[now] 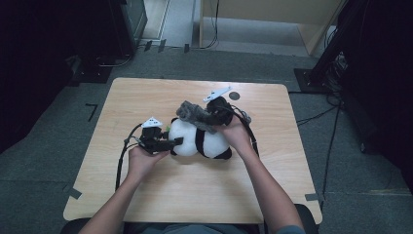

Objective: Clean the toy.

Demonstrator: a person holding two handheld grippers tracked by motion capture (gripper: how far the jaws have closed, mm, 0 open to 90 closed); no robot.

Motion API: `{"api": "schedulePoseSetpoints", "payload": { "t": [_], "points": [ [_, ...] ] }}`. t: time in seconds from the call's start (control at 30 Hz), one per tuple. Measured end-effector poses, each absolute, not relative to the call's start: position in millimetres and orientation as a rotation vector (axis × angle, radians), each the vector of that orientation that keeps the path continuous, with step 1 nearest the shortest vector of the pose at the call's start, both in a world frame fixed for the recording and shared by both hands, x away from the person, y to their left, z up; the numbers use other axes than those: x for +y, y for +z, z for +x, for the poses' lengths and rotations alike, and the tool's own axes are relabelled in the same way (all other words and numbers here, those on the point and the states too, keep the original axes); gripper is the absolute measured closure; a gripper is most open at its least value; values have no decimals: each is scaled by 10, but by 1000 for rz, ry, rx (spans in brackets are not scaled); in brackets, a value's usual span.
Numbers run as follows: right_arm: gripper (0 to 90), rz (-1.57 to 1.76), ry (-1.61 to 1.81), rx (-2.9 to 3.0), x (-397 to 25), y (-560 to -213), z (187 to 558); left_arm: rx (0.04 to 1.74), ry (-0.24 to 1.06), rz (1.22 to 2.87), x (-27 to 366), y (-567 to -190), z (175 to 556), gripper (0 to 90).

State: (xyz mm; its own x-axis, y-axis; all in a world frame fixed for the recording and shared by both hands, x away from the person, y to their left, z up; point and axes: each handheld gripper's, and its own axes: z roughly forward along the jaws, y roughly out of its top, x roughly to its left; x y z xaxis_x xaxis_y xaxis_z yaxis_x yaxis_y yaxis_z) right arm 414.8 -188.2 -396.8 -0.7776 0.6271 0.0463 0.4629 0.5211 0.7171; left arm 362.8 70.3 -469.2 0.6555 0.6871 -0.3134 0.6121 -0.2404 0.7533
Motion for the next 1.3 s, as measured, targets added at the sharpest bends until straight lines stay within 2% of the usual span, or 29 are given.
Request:
{"api": "schedulePoseSetpoints", "payload": {
  "t": [0.6,0.87,1.13,1.3],
  "points": [
    [767,1022,1153,2428,-2527,-3893,4087,1029,94,1922,730,-4722,3595,409],
    [777,1079,1307,2407,-2784,-4069,4144,1033,98,1917,718,-4713,3596,409],
    [782,1146,1192,2385,-2893,-4164,4153,1041,79,1921,723,-4706,3621,411],
    [783,1203,1243,2370,-2982,-4283,4177,1039,81,1924,718,-4697,3631,410]
  ]
}}
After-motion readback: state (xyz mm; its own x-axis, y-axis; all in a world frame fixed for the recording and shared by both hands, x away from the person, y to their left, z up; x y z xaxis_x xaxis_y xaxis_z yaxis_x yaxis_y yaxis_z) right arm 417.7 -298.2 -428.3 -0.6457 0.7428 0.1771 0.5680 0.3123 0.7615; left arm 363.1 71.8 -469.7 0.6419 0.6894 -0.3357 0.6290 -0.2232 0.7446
